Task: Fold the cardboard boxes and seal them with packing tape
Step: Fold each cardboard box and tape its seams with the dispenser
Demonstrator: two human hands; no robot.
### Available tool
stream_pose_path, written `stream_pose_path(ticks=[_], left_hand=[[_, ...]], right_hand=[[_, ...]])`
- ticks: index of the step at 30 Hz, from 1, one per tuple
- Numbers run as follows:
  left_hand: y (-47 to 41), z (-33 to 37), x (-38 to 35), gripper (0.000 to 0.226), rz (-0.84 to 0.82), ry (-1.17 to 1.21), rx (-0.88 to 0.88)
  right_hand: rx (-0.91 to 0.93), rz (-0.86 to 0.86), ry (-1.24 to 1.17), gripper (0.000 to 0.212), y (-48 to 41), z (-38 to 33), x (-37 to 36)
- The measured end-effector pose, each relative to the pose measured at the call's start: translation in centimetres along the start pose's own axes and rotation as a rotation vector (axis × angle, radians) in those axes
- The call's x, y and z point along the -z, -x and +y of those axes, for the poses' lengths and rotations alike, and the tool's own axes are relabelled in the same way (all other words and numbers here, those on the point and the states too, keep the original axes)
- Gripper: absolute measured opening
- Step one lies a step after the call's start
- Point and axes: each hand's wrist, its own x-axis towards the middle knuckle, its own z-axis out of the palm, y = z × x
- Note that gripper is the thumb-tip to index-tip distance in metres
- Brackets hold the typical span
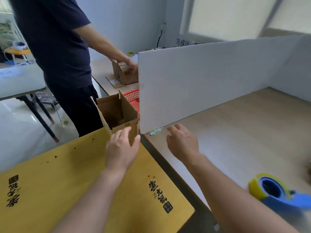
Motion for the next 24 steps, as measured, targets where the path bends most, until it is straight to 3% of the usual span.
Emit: stream_pose_path(ticks=[10, 20, 24], left_hand=[[9.3, 15.2, -9.0, 0.046, -0.254, -0.008, -0.230], [20.2, 33.5, -19.6, 0.033, -0.426, 0.041, -0.450], [23.4, 38.5, -23.4, 0.044, -0.509, 0.093, -0.546]], right_hand=[[-0.224, -0.020, 0.181, 0.030, 14.0, 16.5, 6.8], [-0.528, 0.058, 0.175, 0.032, 28.5, 32.7, 13.3], [-0.653, 0.059, 0.221, 0.033, 33.3, 38.1, 15.1]])
